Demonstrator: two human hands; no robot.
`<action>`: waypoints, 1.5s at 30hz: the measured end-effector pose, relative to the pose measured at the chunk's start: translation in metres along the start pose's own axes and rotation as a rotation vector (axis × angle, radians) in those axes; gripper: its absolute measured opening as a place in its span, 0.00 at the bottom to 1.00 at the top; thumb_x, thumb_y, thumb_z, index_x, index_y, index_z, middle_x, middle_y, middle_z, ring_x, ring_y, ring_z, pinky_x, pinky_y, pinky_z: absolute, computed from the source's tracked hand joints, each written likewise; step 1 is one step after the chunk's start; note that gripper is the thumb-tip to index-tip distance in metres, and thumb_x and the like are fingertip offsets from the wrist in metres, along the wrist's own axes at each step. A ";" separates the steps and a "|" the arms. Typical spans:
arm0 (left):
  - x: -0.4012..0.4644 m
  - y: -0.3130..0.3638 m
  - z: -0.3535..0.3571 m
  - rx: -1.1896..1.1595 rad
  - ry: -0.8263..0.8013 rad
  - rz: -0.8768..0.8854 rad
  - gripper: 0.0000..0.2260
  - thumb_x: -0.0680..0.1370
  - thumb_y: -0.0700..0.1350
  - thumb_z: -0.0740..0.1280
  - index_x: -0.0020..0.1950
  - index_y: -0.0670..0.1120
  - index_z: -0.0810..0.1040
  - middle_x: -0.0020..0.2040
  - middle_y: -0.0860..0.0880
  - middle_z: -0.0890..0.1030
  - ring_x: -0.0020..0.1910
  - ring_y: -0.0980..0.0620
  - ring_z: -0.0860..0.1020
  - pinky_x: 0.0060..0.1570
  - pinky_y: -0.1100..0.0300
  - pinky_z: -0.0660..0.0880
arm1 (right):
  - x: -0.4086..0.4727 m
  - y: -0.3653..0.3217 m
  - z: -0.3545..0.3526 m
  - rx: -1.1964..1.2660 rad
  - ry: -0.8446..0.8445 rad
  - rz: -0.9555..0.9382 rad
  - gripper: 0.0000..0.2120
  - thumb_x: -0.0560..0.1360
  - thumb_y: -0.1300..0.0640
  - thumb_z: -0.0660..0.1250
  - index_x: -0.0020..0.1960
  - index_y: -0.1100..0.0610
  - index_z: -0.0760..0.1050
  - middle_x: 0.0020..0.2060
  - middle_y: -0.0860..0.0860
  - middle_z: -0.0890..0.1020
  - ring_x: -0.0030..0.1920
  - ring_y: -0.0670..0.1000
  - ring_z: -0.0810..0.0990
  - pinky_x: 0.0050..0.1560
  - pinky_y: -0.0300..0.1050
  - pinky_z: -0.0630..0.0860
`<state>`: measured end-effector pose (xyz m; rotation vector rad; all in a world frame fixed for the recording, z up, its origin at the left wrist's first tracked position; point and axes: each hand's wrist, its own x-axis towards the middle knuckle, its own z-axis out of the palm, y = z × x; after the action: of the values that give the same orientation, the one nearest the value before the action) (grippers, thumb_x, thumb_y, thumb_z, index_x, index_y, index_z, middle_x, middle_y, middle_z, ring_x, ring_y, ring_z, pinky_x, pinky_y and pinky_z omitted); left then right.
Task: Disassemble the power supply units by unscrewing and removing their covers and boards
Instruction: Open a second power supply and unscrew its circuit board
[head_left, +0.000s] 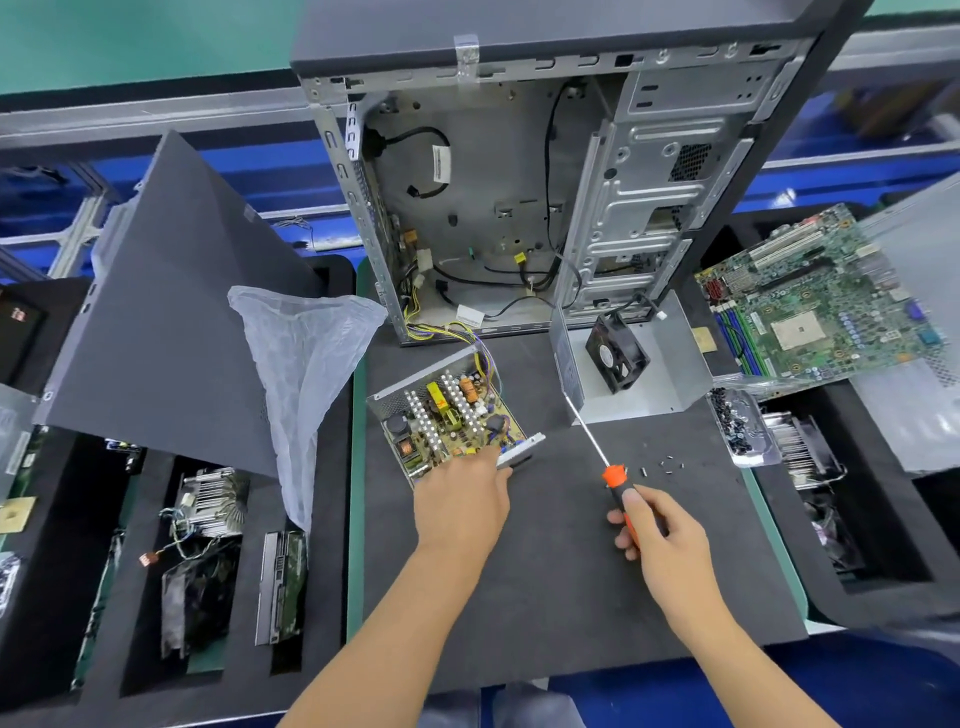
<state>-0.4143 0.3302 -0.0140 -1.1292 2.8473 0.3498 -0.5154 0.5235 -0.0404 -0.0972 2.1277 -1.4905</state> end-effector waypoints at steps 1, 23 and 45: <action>0.003 0.005 -0.001 -0.008 -0.002 -0.028 0.11 0.82 0.56 0.62 0.51 0.50 0.77 0.46 0.47 0.83 0.47 0.43 0.83 0.37 0.55 0.66 | 0.000 0.001 -0.002 0.022 0.003 0.014 0.06 0.79 0.52 0.66 0.49 0.46 0.82 0.39 0.50 0.85 0.32 0.47 0.78 0.33 0.41 0.75; 0.040 0.017 -0.019 -0.068 -0.168 0.221 0.17 0.83 0.48 0.61 0.72 0.54 0.67 0.63 0.46 0.79 0.57 0.37 0.78 0.48 0.49 0.72 | -0.006 0.014 -0.016 0.061 -0.120 0.032 0.11 0.80 0.58 0.66 0.50 0.46 0.86 0.32 0.55 0.80 0.27 0.52 0.71 0.26 0.40 0.67; 0.044 0.010 -0.012 -0.305 -0.248 0.273 0.21 0.84 0.42 0.59 0.74 0.58 0.62 0.36 0.55 0.70 0.38 0.46 0.71 0.40 0.53 0.67 | -0.008 0.008 -0.020 0.093 -0.159 0.070 0.10 0.80 0.56 0.65 0.51 0.47 0.86 0.31 0.55 0.80 0.27 0.50 0.70 0.25 0.42 0.66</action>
<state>-0.4528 0.3057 -0.0069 -0.6658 2.7833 0.8980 -0.5158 0.5462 -0.0396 -0.1027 1.9145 -1.4867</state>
